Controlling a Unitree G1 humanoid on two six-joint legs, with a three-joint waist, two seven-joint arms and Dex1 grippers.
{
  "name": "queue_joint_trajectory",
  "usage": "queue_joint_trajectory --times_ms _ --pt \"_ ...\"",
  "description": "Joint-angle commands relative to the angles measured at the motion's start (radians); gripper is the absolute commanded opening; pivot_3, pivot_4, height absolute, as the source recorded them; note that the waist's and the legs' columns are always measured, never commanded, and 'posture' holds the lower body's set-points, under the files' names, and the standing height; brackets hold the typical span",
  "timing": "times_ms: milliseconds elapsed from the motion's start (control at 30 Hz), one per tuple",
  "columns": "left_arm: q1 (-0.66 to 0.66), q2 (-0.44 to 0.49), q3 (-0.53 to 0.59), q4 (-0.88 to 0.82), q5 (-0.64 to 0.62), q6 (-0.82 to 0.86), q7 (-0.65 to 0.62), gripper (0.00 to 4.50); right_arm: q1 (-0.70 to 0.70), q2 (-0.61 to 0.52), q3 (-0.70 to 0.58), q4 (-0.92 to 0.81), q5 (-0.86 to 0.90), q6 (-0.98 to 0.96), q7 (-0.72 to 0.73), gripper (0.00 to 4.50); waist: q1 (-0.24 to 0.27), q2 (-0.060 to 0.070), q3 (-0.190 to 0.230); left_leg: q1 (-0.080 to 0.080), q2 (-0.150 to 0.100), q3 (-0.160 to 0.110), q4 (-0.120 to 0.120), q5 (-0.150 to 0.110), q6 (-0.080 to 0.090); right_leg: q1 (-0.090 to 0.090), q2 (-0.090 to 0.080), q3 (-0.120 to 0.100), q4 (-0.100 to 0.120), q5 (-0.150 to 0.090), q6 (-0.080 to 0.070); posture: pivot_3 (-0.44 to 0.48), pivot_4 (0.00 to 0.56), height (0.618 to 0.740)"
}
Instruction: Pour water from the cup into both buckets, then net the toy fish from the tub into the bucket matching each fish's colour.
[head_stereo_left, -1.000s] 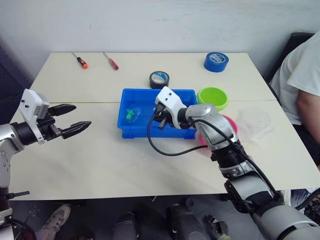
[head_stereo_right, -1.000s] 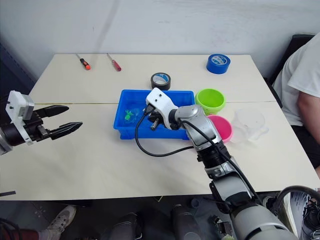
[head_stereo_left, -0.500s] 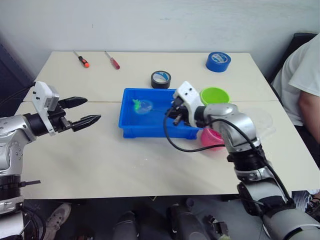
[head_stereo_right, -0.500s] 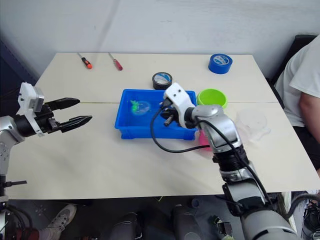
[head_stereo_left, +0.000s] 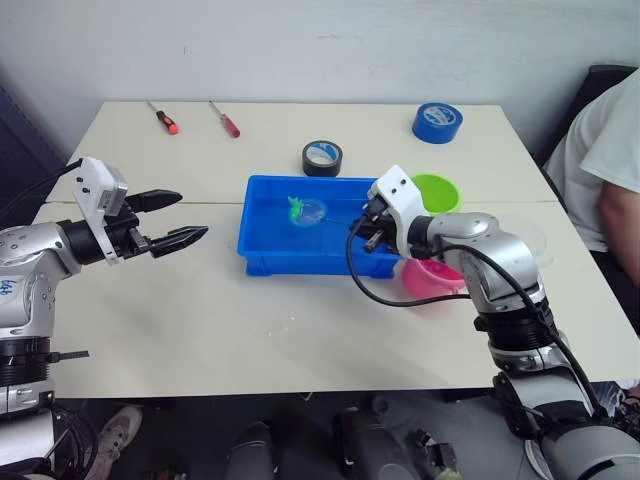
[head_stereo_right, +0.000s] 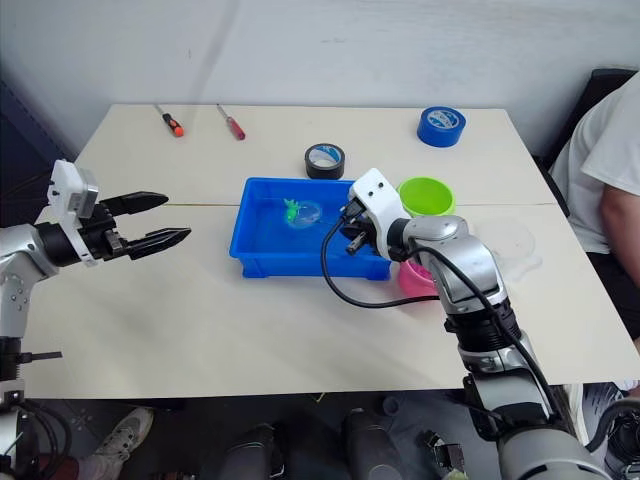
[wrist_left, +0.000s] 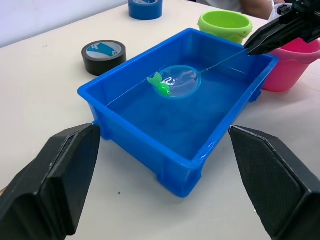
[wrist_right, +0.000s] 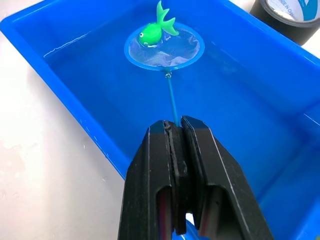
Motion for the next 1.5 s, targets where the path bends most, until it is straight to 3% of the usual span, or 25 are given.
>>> queue_joint_trajectory --times_ms 33,333,667,933,1200,1500 --pt "-0.041 -0.01 -0.01 0.001 -0.001 -0.025 -0.015 4.47 0.003 -0.034 -0.065 -0.062 0.025 -0.008 -0.012 0.0 0.003 0.0 0.0 0.0 0.0 0.0 0.0 0.0 0.0 0.0 0.0 0.0 0.0 0.0 0.0 0.0 0.15 0.734" --pt "-0.224 -0.097 -0.098 0.152 0.033 -0.104 -0.066 4.47 0.052 -0.227 -0.291 -0.131 0.091 0.019 -0.016 0.0 0.035 0.0 0.0 -0.001 -0.001 -0.001 0.0 0.0 0.0 0.0 0.0 -0.001 -0.002 0.0 0.0 0.0 0.15 0.734" --pt "-0.369 -0.185 -0.161 0.297 0.063 -0.186 -0.165 4.47 0.17 -0.428 -0.415 -0.162 0.097 0.003 -0.018 0.0 0.041 0.001 0.0 -0.001 0.0 0.002 0.0 -0.001 0.002 0.0 0.001 0.002 -0.004 0.0 0.0 0.0 0.15 0.734" --pt "-0.428 -0.217 -0.178 0.39 0.095 -0.236 -0.208 4.47 0.269 -0.552 -0.275 -0.165 -0.05 -0.198 -0.034 0.0 0.032 0.001 0.0 -0.001 0.0 0.004 0.001 -0.001 0.002 0.0 0.002 0.004 -0.004 0.001 0.001 0.0 0.15 0.734" --pt "-0.432 -0.22 -0.178 0.41 0.109 -0.246 -0.223 4.47 0.4 -0.743 -0.103 -0.202 -0.37 -0.57 -0.057 0.0 0.031 0.001 0.001 -0.001 0.0 0.004 0.001 -0.001 0.002 0.0 0.002 0.004 -0.004 0.001 0.002 0.0 0.15 0.734" --pt "-0.435 -0.226 -0.181 0.416 0.115 -0.249 -0.233 4.47 0.398 -0.766 -0.062 -0.142 -0.634 -0.76 -0.113 0.0 0.029 0.001 0.001 -0.001 0.0 0.004 0.002 -0.001 0.002 0.0 0.002 0.004 -0.003 0.001 0.002 0.0 0.15 0.734"
